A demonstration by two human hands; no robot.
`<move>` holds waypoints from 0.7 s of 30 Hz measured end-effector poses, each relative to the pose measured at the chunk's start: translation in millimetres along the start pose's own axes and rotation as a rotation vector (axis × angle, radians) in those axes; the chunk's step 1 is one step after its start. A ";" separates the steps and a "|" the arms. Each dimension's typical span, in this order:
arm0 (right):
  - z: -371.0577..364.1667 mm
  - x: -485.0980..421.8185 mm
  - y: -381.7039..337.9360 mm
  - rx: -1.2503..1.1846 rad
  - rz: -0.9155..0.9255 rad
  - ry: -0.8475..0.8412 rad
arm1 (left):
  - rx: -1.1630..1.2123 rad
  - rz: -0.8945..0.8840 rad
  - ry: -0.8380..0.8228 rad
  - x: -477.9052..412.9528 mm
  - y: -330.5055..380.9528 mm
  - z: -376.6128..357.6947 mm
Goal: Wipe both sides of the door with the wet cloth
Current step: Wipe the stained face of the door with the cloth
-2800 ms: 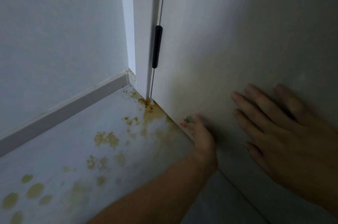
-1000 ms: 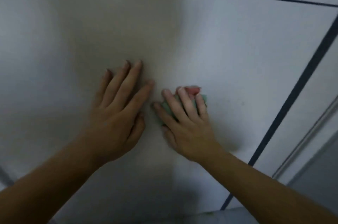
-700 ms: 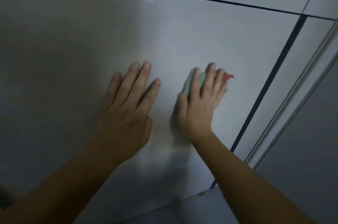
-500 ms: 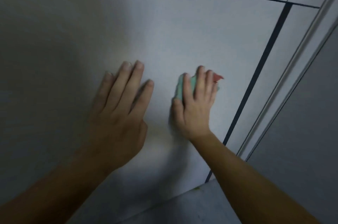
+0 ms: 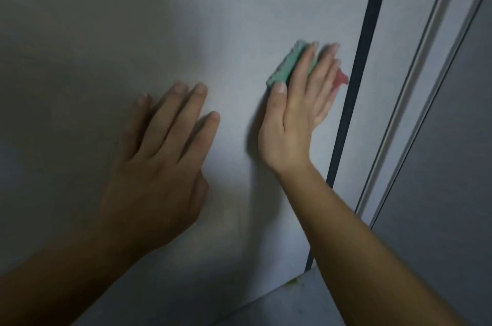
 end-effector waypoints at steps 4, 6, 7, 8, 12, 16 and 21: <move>-5.8 5.4 -30.1 0.082 0.404 -0.092 | -0.020 -0.007 -0.039 -0.1 -4.4 0.6; -11.9 32.8 -19.5 0.150 0.578 -0.177 | -0.013 -0.005 -0.024 0.2 -3.0 1.9; -14.5 44.5 -11.5 0.180 0.636 -0.208 | -0.009 -0.010 -0.020 -0.7 -1.2 2.1; -16.4 53.7 -1.4 0.201 0.660 -0.227 | -0.004 -0.020 -0.022 -2.1 1.8 1.3; -1.3 66.0 79.5 0.184 0.182 -0.109 | 0.030 -0.111 -0.076 -1.0 29.1 -8.6; -8.2 121.2 106.8 0.105 -0.123 -0.127 | 0.000 -0.204 -0.162 1.7 61.0 -35.2; -16.7 159.4 104.3 0.105 0.024 -0.235 | -0.043 -0.223 -0.209 -2.9 79.4 -60.8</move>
Point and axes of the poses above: each hand's wrist, its own x-axis away from the middle knuckle, its own z-axis out of the back of the hand, y = z × x, the point moved 7 cm from there along -x, towards the middle knuckle
